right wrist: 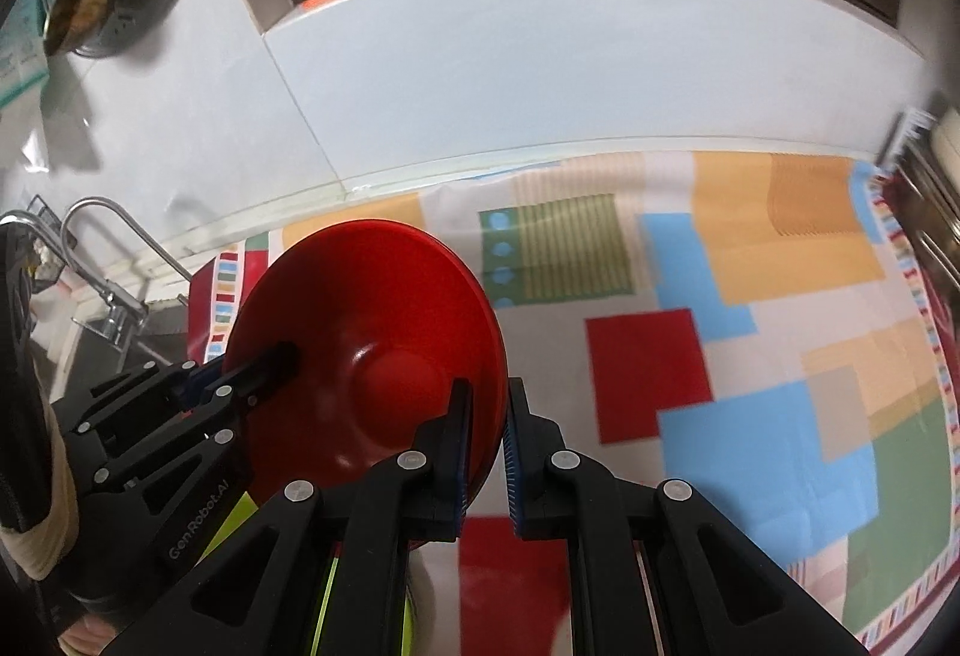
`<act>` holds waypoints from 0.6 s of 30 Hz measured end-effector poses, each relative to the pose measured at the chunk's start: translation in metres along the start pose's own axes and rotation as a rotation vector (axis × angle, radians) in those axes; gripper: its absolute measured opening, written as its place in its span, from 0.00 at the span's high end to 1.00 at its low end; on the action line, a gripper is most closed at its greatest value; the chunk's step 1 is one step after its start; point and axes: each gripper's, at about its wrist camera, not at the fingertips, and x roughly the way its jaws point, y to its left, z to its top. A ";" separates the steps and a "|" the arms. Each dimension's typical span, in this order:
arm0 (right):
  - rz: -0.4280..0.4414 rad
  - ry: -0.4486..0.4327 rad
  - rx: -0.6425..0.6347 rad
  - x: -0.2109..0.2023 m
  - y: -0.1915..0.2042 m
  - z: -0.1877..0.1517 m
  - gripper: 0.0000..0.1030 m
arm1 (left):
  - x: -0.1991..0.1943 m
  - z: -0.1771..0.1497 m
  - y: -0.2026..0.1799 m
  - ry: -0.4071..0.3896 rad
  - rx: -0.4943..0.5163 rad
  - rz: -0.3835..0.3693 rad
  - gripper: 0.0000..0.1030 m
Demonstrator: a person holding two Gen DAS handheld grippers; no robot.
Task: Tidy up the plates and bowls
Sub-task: 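Lift the red bowl and carry it to the nested bowls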
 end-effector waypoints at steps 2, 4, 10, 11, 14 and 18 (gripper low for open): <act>-0.012 -0.006 0.016 -0.012 -0.007 -0.010 0.89 | -0.005 -0.006 -0.011 -0.006 0.011 -0.017 0.89; -0.028 -0.013 0.022 -0.021 -0.012 -0.019 0.89 | -0.008 -0.011 -0.020 -0.010 0.019 -0.028 0.89; -0.077 -0.034 0.044 -0.048 -0.028 -0.043 0.89 | -0.016 -0.025 -0.048 -0.008 0.045 -0.086 0.89; -0.083 -0.038 0.049 -0.052 -0.032 -0.046 0.89 | -0.017 -0.028 -0.054 -0.008 0.047 -0.101 0.89; -0.101 -0.040 0.070 -0.063 -0.043 -0.058 0.89 | -0.021 -0.034 -0.067 -0.009 0.060 -0.122 0.89; -0.116 -0.031 0.093 -0.072 -0.058 -0.072 0.89 | -0.020 -0.043 -0.086 0.013 0.081 -0.162 0.88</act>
